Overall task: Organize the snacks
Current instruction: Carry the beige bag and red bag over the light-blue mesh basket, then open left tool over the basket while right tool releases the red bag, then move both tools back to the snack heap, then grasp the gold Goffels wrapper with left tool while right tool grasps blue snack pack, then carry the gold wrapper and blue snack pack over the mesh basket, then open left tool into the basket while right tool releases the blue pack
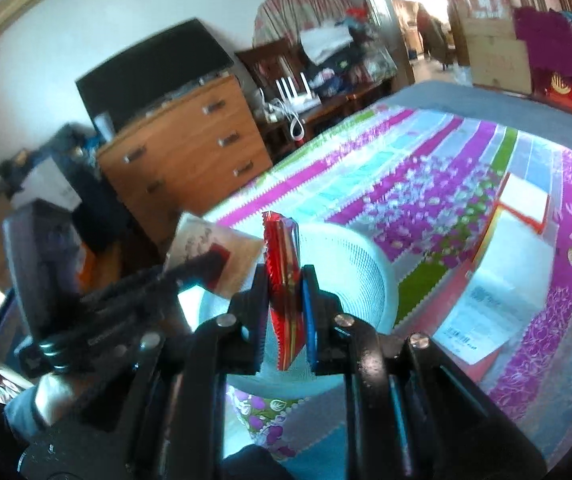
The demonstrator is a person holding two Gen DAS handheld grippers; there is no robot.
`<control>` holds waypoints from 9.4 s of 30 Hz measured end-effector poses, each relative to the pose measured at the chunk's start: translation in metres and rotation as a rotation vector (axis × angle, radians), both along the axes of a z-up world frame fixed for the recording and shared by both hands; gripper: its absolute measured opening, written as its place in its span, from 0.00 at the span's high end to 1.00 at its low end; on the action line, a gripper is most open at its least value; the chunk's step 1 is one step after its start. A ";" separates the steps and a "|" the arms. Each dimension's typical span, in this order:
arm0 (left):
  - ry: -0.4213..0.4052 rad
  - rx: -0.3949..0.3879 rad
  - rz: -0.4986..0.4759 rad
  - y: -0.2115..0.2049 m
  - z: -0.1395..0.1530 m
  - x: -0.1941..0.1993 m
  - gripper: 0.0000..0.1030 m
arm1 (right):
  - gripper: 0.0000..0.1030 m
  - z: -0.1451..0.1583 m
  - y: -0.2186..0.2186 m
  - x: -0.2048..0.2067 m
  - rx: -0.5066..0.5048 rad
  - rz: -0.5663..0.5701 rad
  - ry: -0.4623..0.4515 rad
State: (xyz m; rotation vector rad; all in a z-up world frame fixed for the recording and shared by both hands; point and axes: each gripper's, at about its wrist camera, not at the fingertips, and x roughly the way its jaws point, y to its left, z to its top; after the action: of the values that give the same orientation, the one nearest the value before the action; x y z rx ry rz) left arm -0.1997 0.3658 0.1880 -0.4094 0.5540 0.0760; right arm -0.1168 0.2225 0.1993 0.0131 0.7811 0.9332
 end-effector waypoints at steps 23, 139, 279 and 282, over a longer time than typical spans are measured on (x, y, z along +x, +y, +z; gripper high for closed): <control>0.117 -0.022 0.051 0.015 -0.037 0.022 0.53 | 0.83 -0.033 0.023 0.013 -0.080 -0.010 0.064; 0.190 0.329 -1.225 -0.566 -0.130 0.079 0.55 | 0.58 -0.134 -0.512 -0.088 -0.059 -0.808 0.165; 0.329 -0.032 0.160 0.029 -0.061 0.062 0.53 | 0.55 -0.052 0.066 0.019 -0.292 -0.025 0.039; 0.320 -0.035 0.162 0.029 -0.060 0.061 0.46 | 0.54 -0.050 0.065 0.018 -0.291 -0.032 0.024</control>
State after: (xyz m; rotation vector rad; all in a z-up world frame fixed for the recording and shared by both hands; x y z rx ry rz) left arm -0.1386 0.3947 0.1276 -0.4792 0.8375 0.2916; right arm -0.0989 0.2873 0.1495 -0.2167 0.9305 0.7831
